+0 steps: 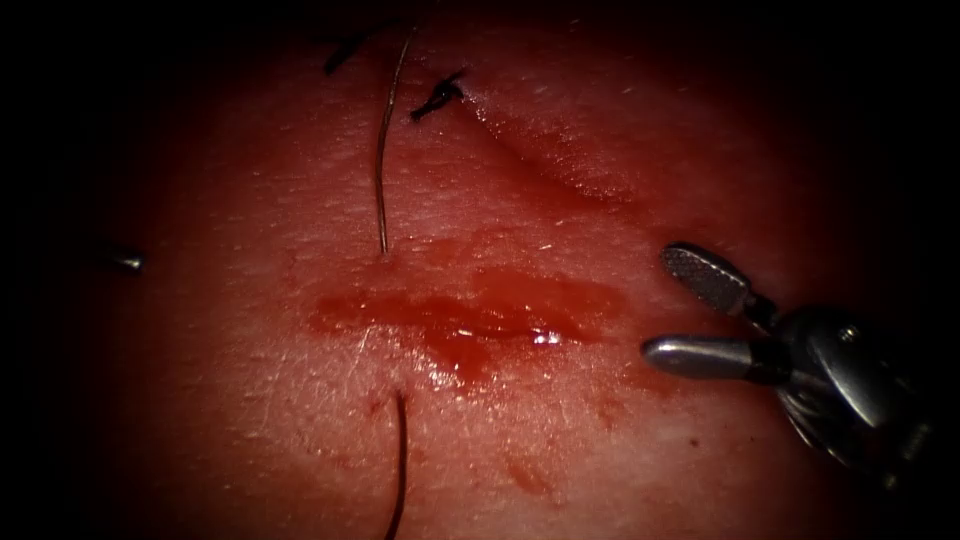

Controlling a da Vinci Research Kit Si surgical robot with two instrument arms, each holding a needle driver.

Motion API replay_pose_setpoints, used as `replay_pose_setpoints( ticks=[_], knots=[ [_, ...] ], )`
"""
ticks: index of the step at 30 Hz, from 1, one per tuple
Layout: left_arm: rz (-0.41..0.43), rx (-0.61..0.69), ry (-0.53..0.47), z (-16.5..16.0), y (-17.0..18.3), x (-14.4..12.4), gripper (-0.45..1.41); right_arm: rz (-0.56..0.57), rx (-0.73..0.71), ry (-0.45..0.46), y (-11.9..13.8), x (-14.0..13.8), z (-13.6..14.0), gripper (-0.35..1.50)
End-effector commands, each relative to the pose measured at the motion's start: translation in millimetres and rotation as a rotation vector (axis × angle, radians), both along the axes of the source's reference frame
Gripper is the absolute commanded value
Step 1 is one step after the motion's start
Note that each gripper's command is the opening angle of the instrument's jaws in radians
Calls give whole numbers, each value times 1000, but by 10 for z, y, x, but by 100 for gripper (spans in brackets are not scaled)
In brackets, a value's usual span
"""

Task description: Wound Closure

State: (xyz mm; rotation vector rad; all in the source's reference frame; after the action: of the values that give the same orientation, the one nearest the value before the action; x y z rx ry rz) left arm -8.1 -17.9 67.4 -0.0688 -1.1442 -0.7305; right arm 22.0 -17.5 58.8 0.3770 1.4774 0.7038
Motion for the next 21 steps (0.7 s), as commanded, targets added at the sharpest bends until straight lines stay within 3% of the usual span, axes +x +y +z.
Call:
replay_pose_setpoints(
  ticks=[1,4,7,11,12,15,21],
  knots=[
    [5,-27,19,-7,-1,-8,123,1,3,-1,2,7,9,125],
    [49,-118,73,-30,-10,-23,108,0,1,-1,1,6,11,125],
    [224,-131,23,-44,-33,-45,99,-1,2,0,1,5,9,125],
    [414,-166,69,-53,-64,-65,96,-1,3,0,2,5,8,126],
    [447,-179,79,-53,-70,-70,94,-1,3,0,2,5,8,126],
    [614,-391,140,-30,-116,-109,89,1,-8,-3,3,7,8,130],
    [729,-615,182,-7,-154,-155,84,2,-25,-7,3,10,8,133]
  ],
)
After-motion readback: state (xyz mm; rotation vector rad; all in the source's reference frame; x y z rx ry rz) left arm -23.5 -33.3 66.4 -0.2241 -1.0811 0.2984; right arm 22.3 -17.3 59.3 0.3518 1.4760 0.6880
